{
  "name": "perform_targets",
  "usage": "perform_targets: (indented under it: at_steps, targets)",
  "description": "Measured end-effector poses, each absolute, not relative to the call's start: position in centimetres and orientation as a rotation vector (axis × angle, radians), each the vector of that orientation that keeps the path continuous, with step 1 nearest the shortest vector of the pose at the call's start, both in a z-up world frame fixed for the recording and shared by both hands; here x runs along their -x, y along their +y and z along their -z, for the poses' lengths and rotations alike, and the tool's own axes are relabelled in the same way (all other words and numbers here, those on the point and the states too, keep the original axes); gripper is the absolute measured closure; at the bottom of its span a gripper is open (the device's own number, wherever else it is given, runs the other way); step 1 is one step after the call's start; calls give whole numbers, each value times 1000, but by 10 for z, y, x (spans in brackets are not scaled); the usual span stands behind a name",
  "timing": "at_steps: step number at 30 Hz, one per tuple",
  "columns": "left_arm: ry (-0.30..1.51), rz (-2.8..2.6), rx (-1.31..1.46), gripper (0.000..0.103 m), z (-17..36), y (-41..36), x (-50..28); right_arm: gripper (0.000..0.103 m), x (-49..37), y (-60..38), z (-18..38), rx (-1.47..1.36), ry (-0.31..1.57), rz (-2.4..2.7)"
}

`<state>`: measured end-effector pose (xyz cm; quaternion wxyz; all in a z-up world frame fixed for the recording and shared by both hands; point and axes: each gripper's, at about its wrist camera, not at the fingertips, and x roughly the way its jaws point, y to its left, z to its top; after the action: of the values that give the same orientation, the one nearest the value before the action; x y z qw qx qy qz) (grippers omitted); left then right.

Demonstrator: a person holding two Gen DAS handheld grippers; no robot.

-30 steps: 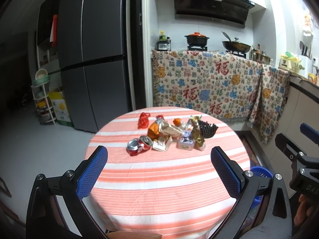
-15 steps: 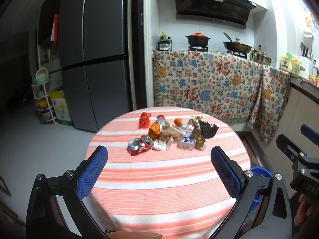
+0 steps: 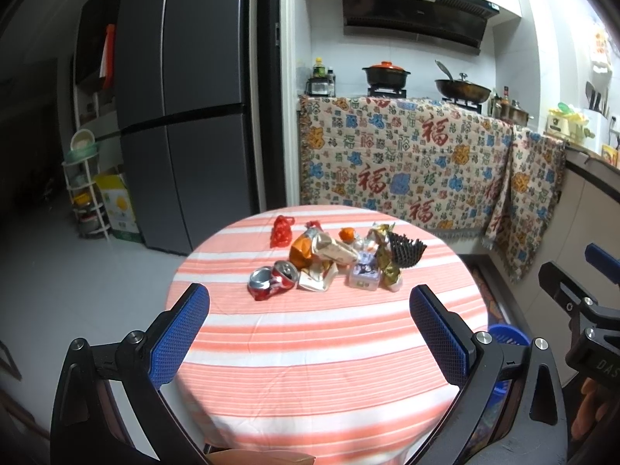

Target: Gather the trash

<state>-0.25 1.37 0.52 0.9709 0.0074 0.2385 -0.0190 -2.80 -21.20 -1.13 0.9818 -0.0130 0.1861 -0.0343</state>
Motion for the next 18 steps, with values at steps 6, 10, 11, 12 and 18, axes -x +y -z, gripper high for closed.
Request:
perform_targets:
  at_steps: [6, 10, 11, 12, 18]
  targets:
    - [481, 39, -16, 0, -5, 12, 3, 0, 27, -212, 12, 26, 377, 70]
    - [482, 40, -16, 0, -6, 12, 3, 0, 27, -212, 11, 27, 378, 71]
    - [482, 40, -16, 0, -6, 12, 3, 0, 27, -212, 12, 27, 377, 71]
    - [482, 39, -16, 0, -6, 11, 3, 0, 27, -212, 11, 26, 376, 71]
    - [482, 40, -16, 0, -6, 11, 3, 0, 26, -212, 11, 26, 378, 71]
